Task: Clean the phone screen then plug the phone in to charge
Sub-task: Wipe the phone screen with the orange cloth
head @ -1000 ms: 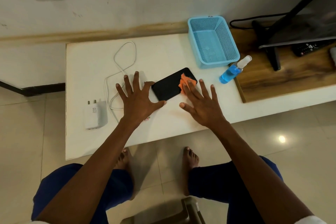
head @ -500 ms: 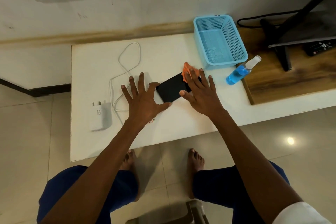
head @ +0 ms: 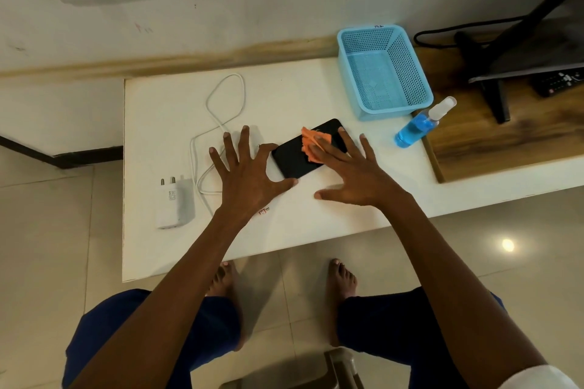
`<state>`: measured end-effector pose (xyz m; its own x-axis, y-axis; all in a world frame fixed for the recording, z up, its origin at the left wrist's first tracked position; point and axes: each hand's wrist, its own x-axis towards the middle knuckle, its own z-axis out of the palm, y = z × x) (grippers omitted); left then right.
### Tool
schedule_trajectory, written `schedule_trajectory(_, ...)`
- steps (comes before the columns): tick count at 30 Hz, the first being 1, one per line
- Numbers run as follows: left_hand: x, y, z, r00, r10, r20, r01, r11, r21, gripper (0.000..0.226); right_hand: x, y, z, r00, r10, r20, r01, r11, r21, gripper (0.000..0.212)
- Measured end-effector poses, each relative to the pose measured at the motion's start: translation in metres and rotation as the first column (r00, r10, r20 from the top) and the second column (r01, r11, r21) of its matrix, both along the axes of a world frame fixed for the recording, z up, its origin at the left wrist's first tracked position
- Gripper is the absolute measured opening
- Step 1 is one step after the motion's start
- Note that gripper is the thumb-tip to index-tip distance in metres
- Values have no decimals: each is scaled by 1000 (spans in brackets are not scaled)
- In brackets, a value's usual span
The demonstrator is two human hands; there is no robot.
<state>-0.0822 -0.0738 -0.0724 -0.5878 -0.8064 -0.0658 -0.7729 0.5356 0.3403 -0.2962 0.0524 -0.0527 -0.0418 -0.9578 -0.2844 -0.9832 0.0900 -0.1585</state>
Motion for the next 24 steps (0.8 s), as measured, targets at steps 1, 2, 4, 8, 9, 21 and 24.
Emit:
schedule_trajectory(1,0,0,0,1000,2,0,-2,1000,3,83,-4,0,2,999,-48,-9,48,999,13,105)
schedule_trajectory(2,0,-1,0,1000,3,0,-3,1000,3,82,-7,0,3,996,-90,-28,90,996,23,109)
schedule_trajectory(4,0,-1,0,1000,0,2,0,1000,-4,82,-13,0,4,989,-132,-70,134,991,25,119)
schedule_trajectory(8,0,-3,-2,1000,-13,0,13,1000,-19,82,-5,-8,0,988,-142,-63,143,990,16,132)
schedule_trajectory(9,0,-3,-3,1000,-15,-3,15,1000,-23,83,0,-11,-2,988,-139,-61,139,990,3,134)
schedule_trajectory(21,2,-1,-3,1000,-10,-20,9,999,-40,85,40,-23,-14,983,77,-169,-99,987,-123,128)
schedule_trajectory(24,2,-1,-5,1000,-9,-20,8,1000,-28,83,26,-22,-9,977,-15,-212,-7,994,-105,130)
